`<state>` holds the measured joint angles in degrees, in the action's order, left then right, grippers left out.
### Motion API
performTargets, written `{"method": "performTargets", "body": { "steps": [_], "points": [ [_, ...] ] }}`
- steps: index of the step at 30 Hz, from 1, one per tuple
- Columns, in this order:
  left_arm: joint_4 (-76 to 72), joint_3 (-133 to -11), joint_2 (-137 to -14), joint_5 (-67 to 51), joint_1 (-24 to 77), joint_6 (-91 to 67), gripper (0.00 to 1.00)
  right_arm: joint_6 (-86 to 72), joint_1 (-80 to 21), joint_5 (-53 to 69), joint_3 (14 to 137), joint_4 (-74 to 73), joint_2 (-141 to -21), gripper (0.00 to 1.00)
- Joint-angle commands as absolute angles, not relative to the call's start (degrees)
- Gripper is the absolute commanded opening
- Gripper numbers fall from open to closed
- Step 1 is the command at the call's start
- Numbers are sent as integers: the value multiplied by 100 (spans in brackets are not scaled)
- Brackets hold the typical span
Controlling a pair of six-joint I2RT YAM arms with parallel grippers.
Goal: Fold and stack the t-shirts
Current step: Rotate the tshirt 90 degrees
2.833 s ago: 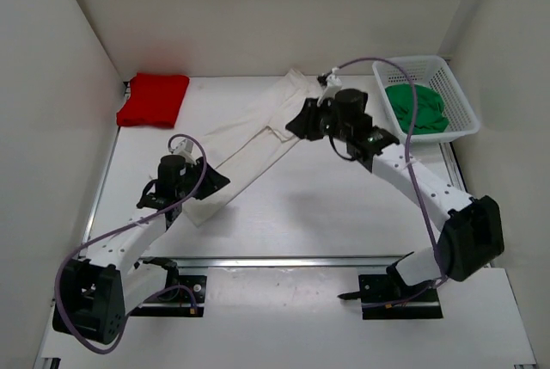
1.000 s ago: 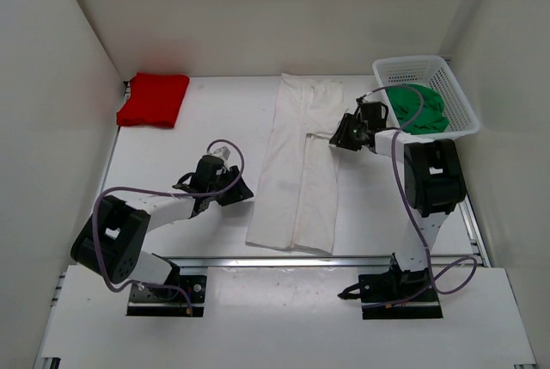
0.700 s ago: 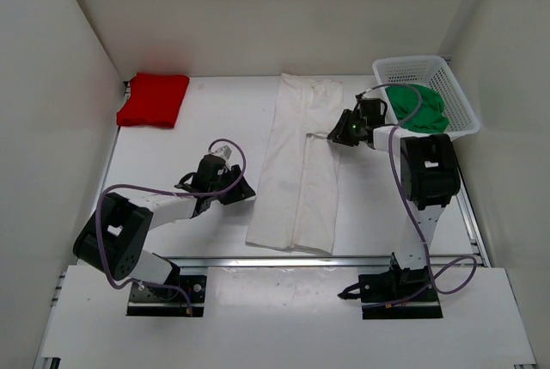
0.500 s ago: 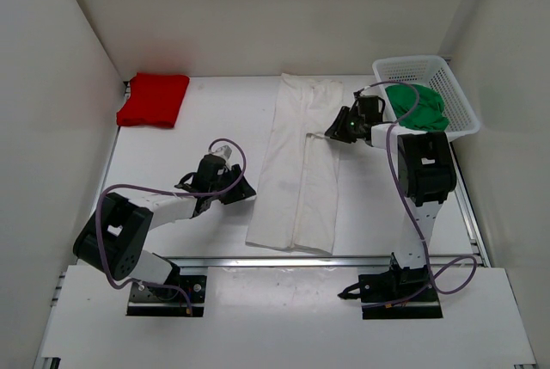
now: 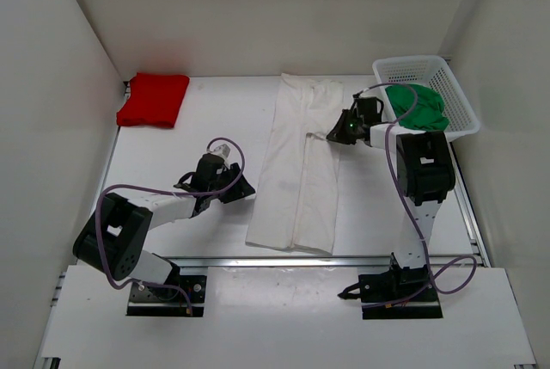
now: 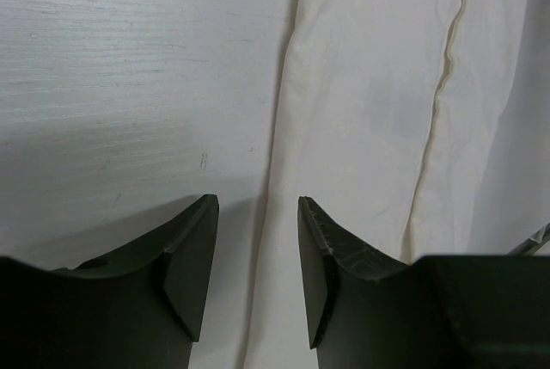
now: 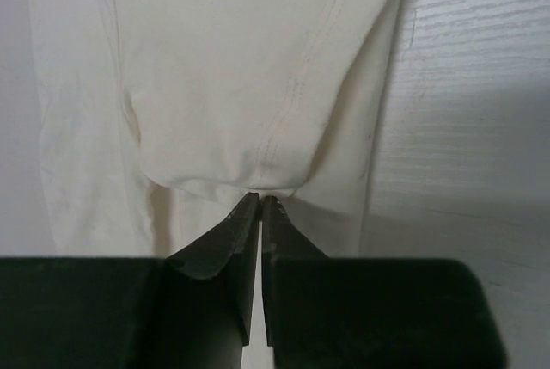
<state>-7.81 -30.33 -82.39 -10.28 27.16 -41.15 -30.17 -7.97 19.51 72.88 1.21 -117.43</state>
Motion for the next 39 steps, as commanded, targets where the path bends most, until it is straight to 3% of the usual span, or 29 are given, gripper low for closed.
{"method": "performTargets", "body": {
  "steps": [1,11,13,17,23,29,31,33,35,39],
  "points": [
    [-879,-3023,-8033,-1064,2707,-4122,53,-2997,-923,1828,7278,-148,-11348,2],
    [-949,-2979,-7998,-1187,2681,-4245,53,-2927,-958,1775,7189,-580,-11109,1],
    [-941,-2953,-7972,-1283,2663,-4237,53,-2927,-1001,1732,7207,-667,-11136,3],
    [-967,-2883,-7875,-1301,2619,-4254,53,-2927,-1011,1653,7040,-659,-11092,19],
    [-853,-2839,-7805,-1353,2575,-4166,53,-2690,-1002,1556,6934,-808,-10645,21],
    [-282,-2901,-7735,-1151,2680,-3753,58,-2602,-871,1257,6645,-695,-10371,5],
    [-177,-2813,-7673,-1143,2716,-3596,63,-2540,-835,1039,6714,-703,-10458,12],
    [-97,-2751,-7655,-1125,2768,-3516,64,-2505,-669,1081,6846,-790,-10756,28],
    [-97,-2707,-7751,-1230,2865,-3420,63,-2514,-590,1343,7240,-878,-11107,34],
    [-123,-2672,-7901,-1520,3093,-3454,50,-2584,-536,1590,7760,-791,-11723,46]
  ]
}}
